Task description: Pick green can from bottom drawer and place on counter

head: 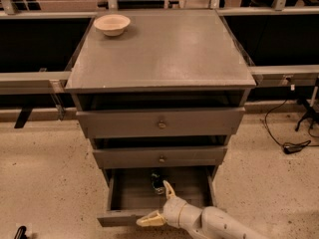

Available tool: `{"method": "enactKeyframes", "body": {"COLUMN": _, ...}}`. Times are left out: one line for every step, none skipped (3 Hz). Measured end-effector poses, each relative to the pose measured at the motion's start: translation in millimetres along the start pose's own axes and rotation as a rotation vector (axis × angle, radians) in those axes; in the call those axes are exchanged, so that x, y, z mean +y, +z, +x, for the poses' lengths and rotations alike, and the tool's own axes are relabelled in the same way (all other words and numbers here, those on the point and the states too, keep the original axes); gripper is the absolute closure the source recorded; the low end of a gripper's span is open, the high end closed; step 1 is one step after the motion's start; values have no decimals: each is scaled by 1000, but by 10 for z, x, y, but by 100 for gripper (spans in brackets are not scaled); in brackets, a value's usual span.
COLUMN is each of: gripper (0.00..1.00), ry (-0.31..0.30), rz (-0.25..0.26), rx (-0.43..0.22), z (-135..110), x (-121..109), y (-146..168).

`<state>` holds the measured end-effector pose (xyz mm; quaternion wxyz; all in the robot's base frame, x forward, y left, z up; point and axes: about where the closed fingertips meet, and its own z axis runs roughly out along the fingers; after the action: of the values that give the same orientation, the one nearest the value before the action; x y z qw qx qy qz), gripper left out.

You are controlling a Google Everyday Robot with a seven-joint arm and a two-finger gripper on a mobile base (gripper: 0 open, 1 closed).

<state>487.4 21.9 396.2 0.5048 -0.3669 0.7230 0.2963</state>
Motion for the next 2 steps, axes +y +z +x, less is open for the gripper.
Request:
{"method": "enactKeyframes", "body": {"gripper": 0, "ry": -149, "rz": 20, "rx": 29, "z": 83, "x": -237, "y": 169}}
{"method": "enactKeyframes", "body": {"gripper": 0, "ry": -163, "rz": 58, "rx": -39, "z": 323, "x": -813, "y": 189}}
